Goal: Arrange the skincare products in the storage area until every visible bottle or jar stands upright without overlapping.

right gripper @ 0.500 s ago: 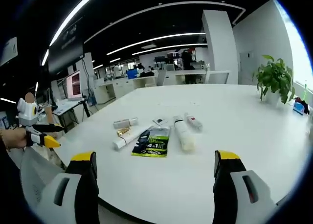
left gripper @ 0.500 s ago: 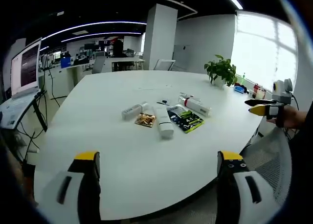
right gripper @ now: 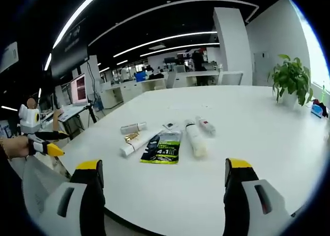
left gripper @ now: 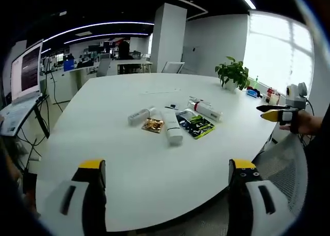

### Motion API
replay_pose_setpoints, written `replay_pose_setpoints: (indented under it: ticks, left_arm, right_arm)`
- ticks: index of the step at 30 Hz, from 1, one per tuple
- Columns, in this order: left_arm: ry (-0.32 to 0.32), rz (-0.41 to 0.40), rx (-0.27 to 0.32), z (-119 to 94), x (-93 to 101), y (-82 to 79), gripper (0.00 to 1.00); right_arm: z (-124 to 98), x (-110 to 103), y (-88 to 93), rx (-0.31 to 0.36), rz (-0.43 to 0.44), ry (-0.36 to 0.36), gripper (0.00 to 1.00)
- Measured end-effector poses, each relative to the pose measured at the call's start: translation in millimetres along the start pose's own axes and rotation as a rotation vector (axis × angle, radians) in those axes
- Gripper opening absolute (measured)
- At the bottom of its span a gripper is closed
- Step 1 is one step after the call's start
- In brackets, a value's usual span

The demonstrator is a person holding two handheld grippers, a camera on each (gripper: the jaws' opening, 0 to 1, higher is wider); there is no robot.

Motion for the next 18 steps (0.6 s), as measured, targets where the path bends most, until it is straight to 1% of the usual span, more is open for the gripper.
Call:
replay_pose_setpoints:
  ticks: [18]
  left_arm:
    - [-0.004, -0.003, 0.007, -0.5, -0.3, -0.7, 0.91]
  right_arm:
    - [0.7, -1.8, 2.9, -0.022, 0.007, -0.018, 0.96]
Point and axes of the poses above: the point that each gripper's makers call its tool centre point, and the gripper's own axes: z roughly forward along the fingers, x roughly to its right, y roughly out of its underside, the point moved 7 cm from there along -z, roughly backward along the fingers, and after that the axes turned 9 degrees about -y, right-handed, at the moved point
